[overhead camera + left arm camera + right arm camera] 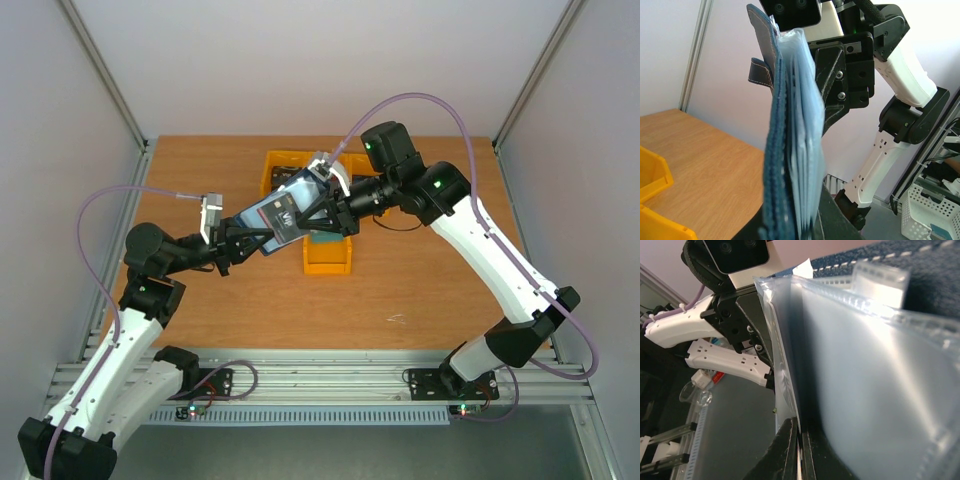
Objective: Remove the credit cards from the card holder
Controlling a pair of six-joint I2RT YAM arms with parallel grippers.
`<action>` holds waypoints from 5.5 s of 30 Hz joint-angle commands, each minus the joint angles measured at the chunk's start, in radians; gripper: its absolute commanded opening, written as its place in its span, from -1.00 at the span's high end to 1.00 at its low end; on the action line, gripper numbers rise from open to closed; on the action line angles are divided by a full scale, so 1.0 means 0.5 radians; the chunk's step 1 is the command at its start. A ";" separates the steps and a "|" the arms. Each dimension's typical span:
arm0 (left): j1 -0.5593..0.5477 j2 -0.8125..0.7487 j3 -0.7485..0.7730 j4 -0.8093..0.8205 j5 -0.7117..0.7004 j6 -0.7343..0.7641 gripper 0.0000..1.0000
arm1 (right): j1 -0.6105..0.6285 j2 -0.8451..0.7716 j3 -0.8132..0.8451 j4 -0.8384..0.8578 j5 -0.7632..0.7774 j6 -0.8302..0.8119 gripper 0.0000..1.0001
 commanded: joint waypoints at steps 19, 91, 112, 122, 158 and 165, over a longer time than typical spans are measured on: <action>0.008 -0.031 -0.032 0.049 0.034 0.071 1.00 | -0.136 -0.042 0.153 -0.175 0.106 -0.085 0.98; 0.522 -0.357 -0.146 -0.571 -1.249 1.000 -0.89 | -0.314 0.278 0.549 -0.815 0.411 0.235 0.97; -0.336 0.303 -0.176 0.554 -0.699 4.641 -0.58 | -0.044 0.481 0.729 -0.692 0.248 0.591 0.98; -0.406 0.285 -0.185 0.574 -0.794 4.563 0.47 | -0.037 0.516 0.732 -0.733 0.244 0.555 0.98; -0.318 1.977 1.612 -1.617 -2.160 3.285 0.99 | -0.835 0.156 0.142 -0.434 1.451 0.400 -0.97; -0.270 2.486 2.090 -1.793 -2.327 3.175 0.99 | -1.099 0.329 0.222 -0.402 1.270 0.385 -0.97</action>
